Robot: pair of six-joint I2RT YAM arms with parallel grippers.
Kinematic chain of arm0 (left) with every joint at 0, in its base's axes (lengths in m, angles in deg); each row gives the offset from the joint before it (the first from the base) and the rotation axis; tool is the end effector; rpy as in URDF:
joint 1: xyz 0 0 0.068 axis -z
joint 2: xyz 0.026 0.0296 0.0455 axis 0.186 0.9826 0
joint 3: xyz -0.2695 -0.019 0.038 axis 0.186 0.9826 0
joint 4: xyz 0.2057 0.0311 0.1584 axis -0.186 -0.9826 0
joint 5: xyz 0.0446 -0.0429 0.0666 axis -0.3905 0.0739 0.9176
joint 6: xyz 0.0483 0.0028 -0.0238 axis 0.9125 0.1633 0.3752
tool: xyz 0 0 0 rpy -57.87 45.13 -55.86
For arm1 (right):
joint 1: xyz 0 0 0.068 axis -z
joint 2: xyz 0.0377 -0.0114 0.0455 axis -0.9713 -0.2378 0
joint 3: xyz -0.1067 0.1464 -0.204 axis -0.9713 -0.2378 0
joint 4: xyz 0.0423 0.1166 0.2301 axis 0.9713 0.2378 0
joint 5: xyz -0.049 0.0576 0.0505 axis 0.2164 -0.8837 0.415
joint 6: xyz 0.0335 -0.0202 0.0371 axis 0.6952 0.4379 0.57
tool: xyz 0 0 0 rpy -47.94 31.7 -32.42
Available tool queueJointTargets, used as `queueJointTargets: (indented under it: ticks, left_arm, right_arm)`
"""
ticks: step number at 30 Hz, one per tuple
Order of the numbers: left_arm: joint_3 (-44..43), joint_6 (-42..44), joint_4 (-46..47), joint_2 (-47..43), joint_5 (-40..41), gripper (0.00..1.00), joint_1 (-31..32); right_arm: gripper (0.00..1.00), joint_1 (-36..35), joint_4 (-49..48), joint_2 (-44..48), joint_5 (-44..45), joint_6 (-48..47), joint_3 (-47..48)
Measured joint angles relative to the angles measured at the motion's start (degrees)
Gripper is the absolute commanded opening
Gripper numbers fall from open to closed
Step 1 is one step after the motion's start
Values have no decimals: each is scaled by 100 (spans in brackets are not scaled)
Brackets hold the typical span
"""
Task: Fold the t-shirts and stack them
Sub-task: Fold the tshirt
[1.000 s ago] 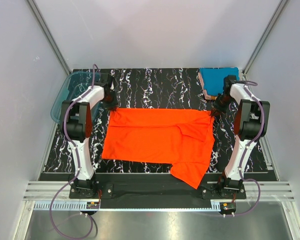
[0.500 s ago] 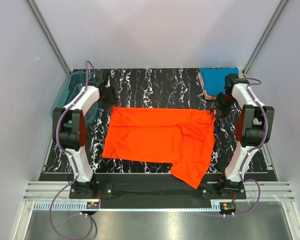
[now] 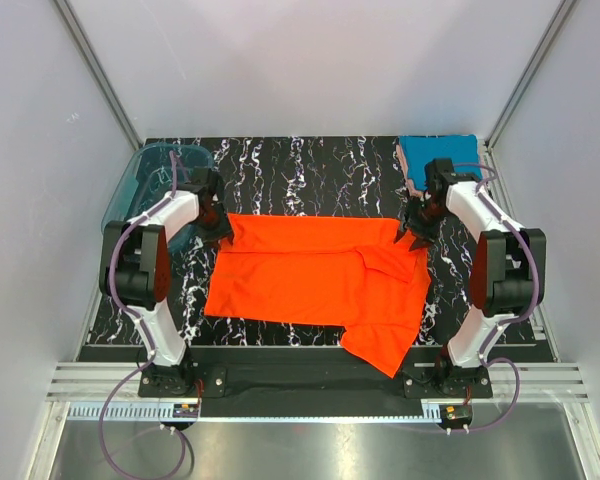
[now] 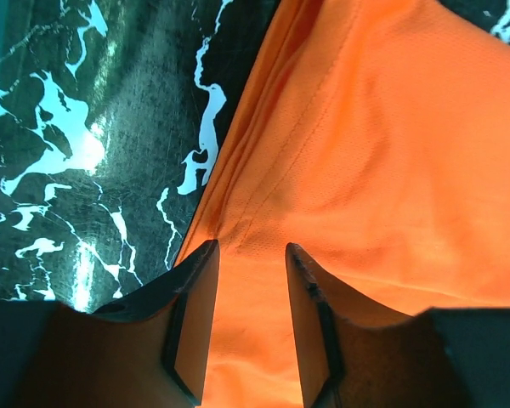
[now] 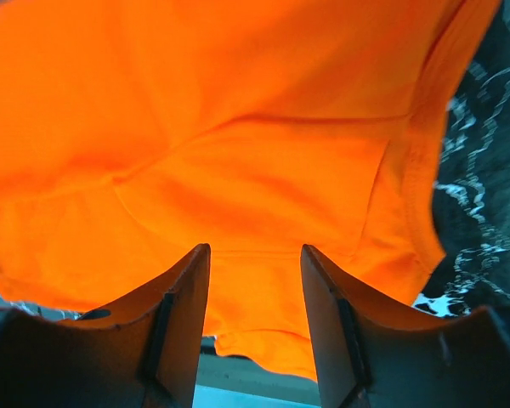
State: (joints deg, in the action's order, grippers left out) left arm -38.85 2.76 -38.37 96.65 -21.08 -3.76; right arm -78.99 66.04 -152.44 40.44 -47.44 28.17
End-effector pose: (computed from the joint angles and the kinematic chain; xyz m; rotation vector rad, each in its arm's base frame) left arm 0.3564 -0.0446 0.1822 -0.5457 2.8072 -0.1775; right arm 0.3485 0.0234 0.2220 0.4712 2.8829 0.3487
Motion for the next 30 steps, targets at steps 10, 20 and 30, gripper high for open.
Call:
queueJointTargets:
  ticks: [10,20,30]
  left_arm:
    - [9,-302,85,188,2,41,0]
    - [-42,-391,33,348,57,16,-2]
    - [-278,-256,-81,479,186,0,70]
  right_arm:
    - [53,-72,-83,0,-293,-42,-389]
    - [53,-107,-151,0,-382,-44,-365]
    - [53,-114,-160,0,-387,-46,-365]
